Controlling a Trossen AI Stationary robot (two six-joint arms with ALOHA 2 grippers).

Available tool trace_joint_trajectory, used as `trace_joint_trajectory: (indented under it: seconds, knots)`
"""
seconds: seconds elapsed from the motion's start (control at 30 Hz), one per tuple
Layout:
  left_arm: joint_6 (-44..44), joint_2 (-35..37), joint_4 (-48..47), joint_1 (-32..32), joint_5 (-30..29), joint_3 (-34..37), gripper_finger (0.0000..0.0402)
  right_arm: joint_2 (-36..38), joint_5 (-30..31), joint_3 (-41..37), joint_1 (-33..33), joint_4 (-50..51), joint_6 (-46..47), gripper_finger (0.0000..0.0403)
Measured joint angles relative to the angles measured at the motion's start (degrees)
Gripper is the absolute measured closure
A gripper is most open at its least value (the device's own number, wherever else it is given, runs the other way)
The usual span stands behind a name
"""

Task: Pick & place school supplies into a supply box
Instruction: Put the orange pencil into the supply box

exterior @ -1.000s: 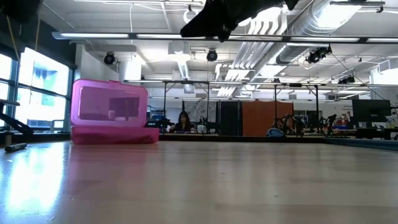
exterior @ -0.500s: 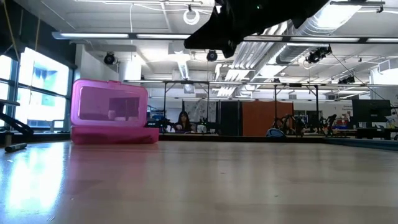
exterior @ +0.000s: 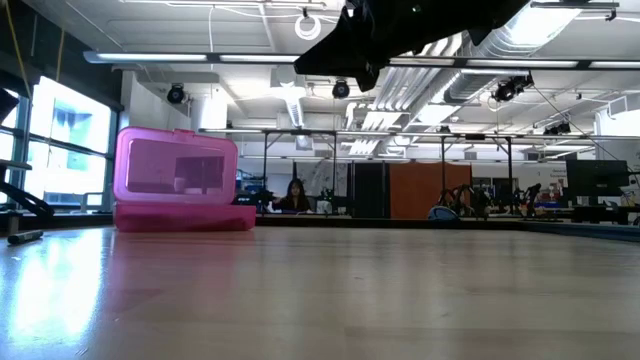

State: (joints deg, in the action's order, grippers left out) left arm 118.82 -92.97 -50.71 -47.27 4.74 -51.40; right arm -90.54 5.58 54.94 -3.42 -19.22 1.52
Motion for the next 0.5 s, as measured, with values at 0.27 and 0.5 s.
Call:
trace_joint_trajectory:
  seconds: [0.27,0.5]
  knots:
    - [0.0,0.0,0.2,0.0,0.1,0.0,0.0371,0.0,0.0,0.0,0.0,-2.5,0.0,0.0403]
    - [-0.1,0.0,1.1,0.0,0.9,0.0,0.0339,0.0,0.0,0.0,0.0,-2.7,-0.2,0.0403]
